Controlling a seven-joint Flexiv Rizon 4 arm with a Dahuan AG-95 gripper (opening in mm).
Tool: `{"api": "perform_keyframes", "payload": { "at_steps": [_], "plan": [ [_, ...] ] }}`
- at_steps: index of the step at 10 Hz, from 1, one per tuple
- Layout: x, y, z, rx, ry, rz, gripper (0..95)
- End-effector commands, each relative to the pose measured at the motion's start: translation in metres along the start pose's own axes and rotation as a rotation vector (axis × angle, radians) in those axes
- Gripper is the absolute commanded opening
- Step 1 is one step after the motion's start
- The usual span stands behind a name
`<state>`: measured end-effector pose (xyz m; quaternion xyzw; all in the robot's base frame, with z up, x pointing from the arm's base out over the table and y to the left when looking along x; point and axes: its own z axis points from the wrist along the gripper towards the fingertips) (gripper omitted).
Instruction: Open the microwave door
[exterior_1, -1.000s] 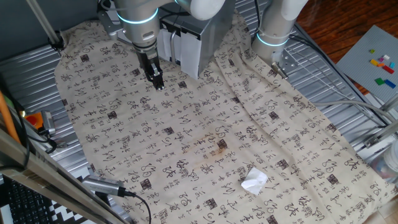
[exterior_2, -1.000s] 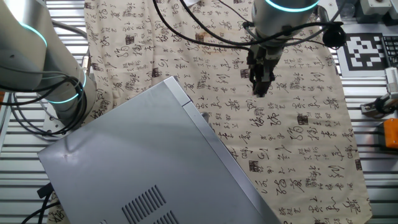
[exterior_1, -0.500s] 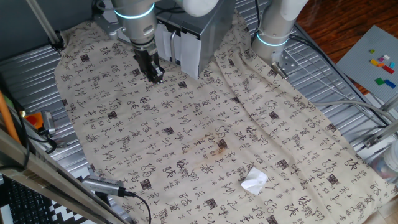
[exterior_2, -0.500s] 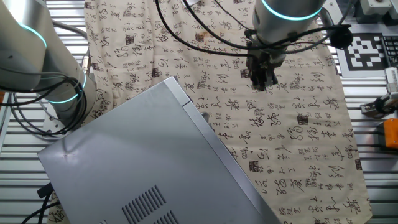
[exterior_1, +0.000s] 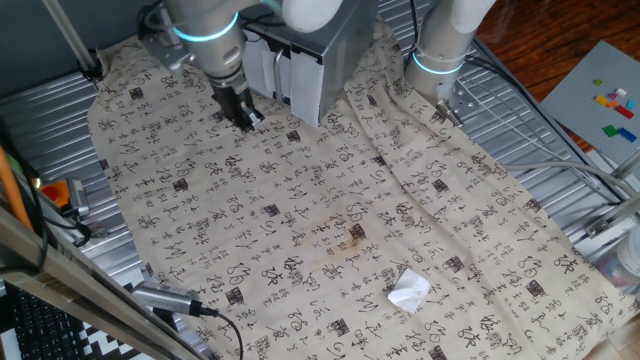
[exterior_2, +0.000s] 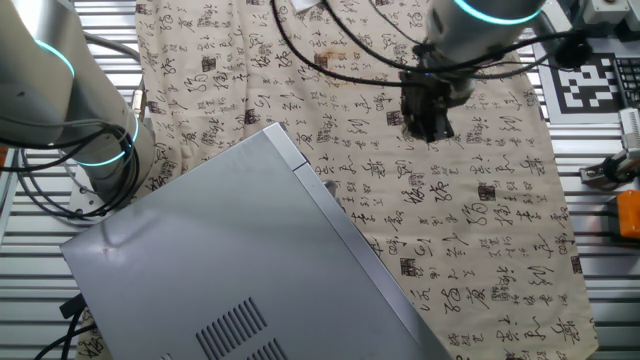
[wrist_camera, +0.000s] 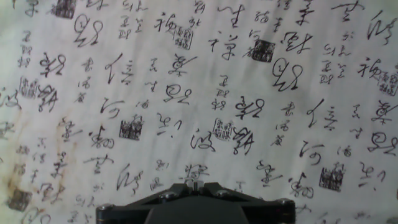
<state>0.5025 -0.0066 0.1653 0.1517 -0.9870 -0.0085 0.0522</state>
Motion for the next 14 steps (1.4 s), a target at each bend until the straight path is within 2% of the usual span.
{"api": "perform_keyframes", "payload": {
  "at_steps": [1,2,4,5,6,11,12,14],
  "plan": [
    [0.009,-0.02,0.001,0.036,0.095,-0.04,0.0],
    [0.016,-0.03,0.001,0.053,0.125,-0.057,0.0],
    [0.025,-0.042,-0.002,0.058,0.169,-0.076,0.0],
    [0.035,-0.051,-0.004,0.055,0.2,-0.109,19.0],
    [0.042,-0.057,-0.006,0.047,0.226,-0.117,19.0],
    [0.069,-0.063,-0.011,0.026,0.314,-0.145,19.0],
    [0.076,-0.063,-0.012,0.02,0.335,-0.147,38.0],
    [0.089,-0.064,-0.013,0.027,0.358,-0.145,38.0]
  ]
}}
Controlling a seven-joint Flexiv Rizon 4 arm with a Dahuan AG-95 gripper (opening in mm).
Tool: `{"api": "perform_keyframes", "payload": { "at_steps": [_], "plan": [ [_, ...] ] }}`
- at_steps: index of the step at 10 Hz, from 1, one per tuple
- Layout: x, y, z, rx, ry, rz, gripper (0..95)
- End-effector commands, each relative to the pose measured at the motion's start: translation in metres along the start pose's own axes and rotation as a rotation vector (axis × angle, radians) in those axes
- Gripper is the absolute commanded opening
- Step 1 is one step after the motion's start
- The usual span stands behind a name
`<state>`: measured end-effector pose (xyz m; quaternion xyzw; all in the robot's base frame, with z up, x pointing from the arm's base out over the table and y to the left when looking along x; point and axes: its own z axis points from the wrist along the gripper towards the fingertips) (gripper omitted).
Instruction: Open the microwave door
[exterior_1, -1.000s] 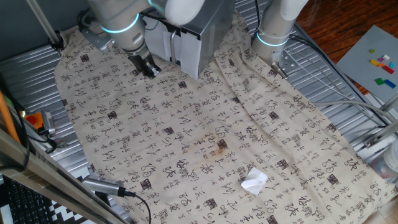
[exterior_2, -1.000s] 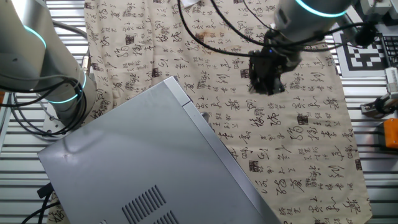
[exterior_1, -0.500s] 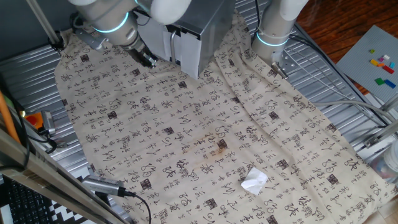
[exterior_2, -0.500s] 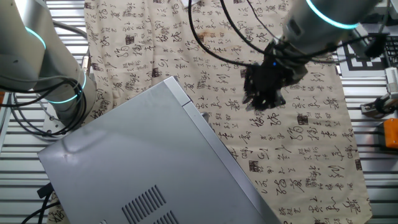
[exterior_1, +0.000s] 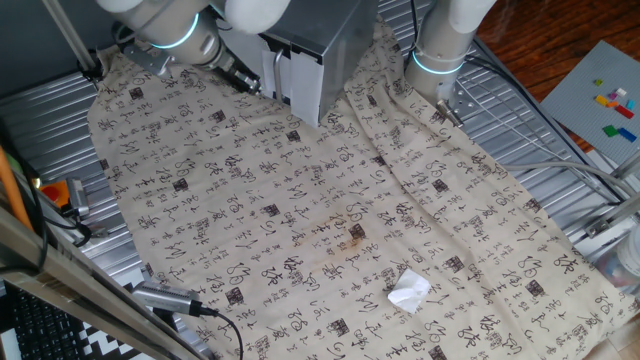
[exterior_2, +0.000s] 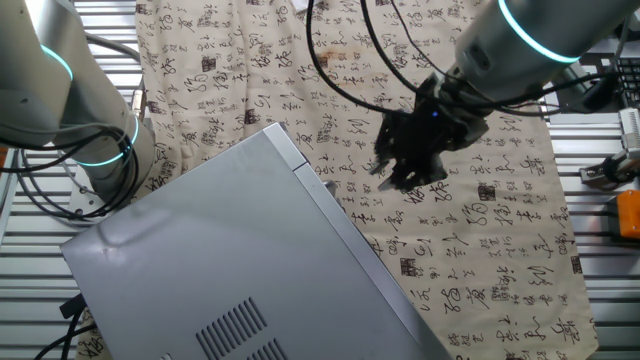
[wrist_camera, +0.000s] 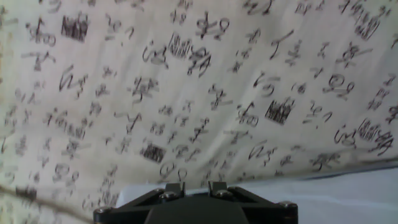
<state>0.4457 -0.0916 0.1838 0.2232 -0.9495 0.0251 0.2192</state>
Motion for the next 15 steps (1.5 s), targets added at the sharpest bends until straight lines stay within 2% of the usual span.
{"api": "perform_keyframes", "payload": {
  "at_steps": [1,4,5,9,10,15],
  "plan": [
    [0.013,0.002,0.004,0.005,0.018,0.009,38.0],
    [0.023,0.005,0.009,0.007,0.031,0.018,38.0],
    [0.032,0.006,0.012,0.006,0.035,0.017,38.0],
    [0.048,0.008,0.012,0.001,0.053,0.014,38.0],
    [0.051,0.01,0.013,0.001,0.056,0.015,19.0],
    [0.059,0.015,0.017,0.004,0.058,0.013,19.0]
  ]
}}
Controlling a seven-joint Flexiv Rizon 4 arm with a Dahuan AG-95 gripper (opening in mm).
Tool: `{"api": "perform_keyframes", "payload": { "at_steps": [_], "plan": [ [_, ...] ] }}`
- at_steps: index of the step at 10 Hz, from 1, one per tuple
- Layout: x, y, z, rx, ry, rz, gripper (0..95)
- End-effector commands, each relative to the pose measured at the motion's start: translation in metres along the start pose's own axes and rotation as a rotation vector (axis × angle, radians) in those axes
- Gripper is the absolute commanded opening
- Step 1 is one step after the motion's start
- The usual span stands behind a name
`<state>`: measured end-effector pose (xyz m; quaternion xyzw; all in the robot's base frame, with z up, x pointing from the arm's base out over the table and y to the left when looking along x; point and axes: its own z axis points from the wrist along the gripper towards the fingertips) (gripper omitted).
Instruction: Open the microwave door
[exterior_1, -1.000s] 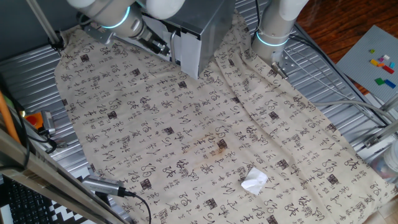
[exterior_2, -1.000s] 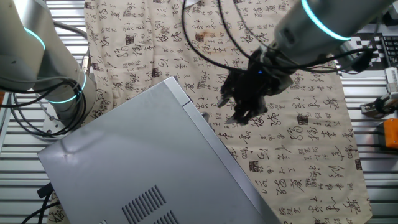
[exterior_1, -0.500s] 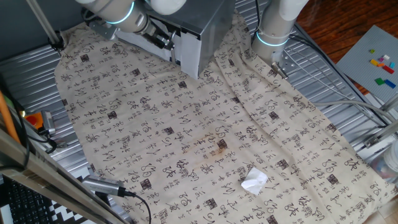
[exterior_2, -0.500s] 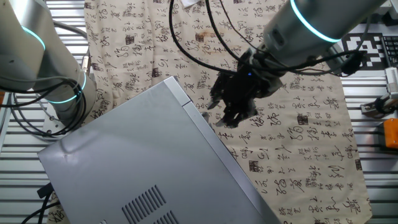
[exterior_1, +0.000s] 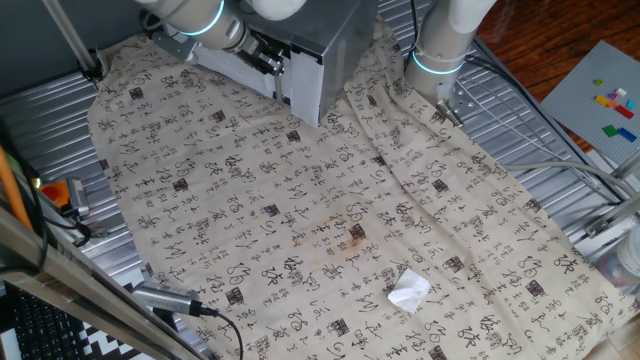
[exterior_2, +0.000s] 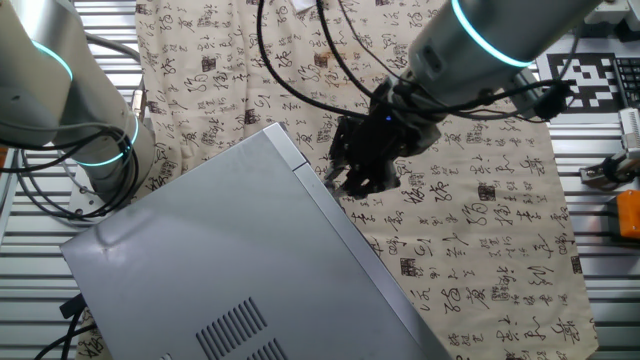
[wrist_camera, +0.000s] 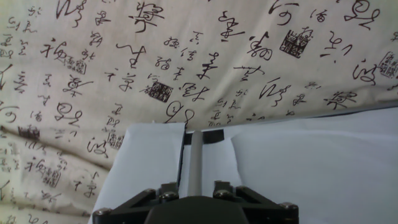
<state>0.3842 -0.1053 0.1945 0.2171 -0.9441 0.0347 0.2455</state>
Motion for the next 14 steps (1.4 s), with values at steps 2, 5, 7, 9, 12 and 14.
{"api": "perform_keyframes", "payload": {
  "at_steps": [2,5,7,9,12,14],
  "plan": [
    [0.0,-0.001,0.0029,0.001,-0.001,-0.005,19.0],
    [0.0036,-0.0026,0.0057,0.002,-0.003,-0.01,19.0],
    [0.0034,-0.0028,0.006,0.003,-0.006,-0.007,19.0],
    [0.0028,-0.0033,0.0069,0.004,-0.006,0.001,0.0],
    [0.0021,-0.0035,0.0074,0.001,-0.01,0.011,0.0],
    [0.0012,-0.0036,0.0076,0.001,-0.018,0.02,0.0]
  ]
}}
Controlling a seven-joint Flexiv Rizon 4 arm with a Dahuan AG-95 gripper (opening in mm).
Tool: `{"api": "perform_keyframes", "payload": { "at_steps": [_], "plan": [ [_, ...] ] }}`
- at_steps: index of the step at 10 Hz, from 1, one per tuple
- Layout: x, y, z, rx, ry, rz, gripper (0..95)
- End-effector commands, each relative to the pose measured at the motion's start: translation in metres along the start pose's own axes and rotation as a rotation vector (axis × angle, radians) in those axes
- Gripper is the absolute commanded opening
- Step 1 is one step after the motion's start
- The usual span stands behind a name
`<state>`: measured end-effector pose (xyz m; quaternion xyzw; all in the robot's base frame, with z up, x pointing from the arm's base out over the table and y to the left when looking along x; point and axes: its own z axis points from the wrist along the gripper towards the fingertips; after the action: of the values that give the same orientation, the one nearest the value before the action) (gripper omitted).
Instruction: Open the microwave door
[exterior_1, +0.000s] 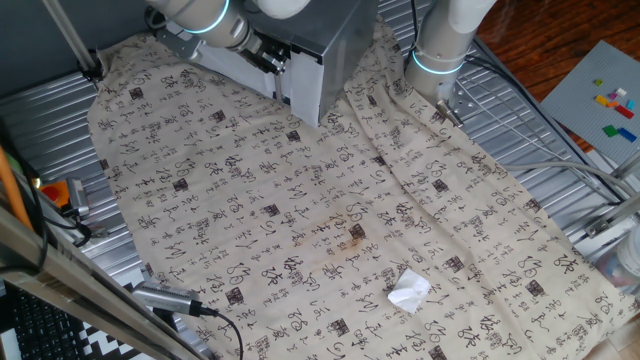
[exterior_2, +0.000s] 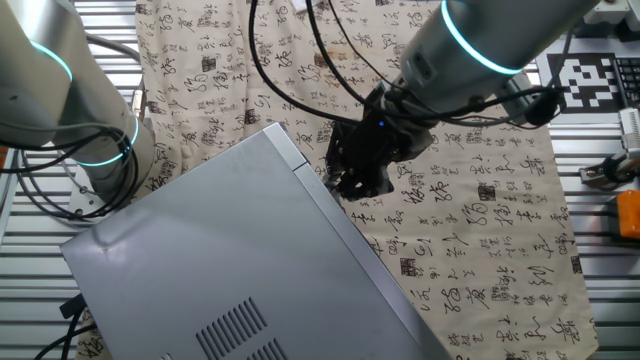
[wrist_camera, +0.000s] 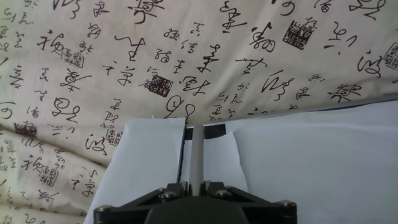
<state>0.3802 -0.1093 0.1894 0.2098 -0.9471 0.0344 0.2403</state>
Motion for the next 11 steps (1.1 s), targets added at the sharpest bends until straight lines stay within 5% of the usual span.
{"api": "perform_keyframes", "payload": {
  "at_steps": [1,11],
  "plan": [
    [-0.0014,-0.0016,0.0006,0.008,-0.011,0.006,0.0],
    [-0.0094,-0.003,-0.0017,-0.001,-0.029,0.044,0.0]
  ]
}}
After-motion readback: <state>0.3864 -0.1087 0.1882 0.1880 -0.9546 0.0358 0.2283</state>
